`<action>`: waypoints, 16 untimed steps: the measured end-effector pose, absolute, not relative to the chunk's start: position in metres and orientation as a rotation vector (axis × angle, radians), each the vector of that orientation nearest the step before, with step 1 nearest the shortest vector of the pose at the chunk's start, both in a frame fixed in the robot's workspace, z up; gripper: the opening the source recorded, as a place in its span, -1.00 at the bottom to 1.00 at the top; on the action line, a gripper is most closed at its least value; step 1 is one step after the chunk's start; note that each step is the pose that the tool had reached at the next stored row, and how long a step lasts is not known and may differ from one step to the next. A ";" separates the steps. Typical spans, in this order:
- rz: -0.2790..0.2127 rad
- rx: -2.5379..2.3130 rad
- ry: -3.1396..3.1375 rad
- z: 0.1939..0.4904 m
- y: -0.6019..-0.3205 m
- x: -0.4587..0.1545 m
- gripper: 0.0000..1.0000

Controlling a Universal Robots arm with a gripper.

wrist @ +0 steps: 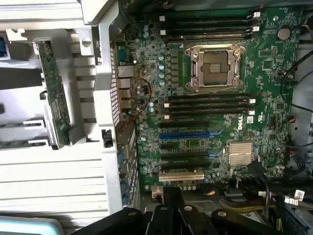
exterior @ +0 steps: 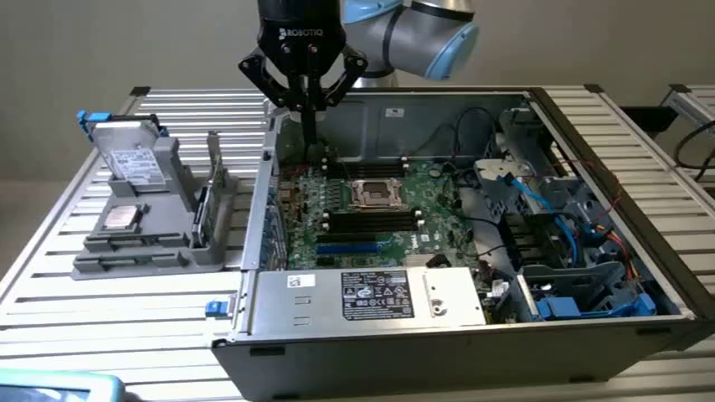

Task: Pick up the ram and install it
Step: 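Reach for the ram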

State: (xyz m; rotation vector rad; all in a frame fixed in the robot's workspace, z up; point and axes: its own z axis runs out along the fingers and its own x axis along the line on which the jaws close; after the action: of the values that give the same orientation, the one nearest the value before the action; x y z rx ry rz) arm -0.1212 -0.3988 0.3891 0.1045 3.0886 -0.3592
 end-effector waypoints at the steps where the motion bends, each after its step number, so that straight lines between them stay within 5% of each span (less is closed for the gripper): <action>1: -0.362 0.104 3.088 0.389 -0.399 -0.121 -0.79; 16: -0.391 0.104 3.084 0.389 -0.399 -0.121 -0.79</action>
State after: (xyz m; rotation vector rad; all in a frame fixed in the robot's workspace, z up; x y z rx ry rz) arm -0.1214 -0.3988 0.3889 0.1040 3.0840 -0.3914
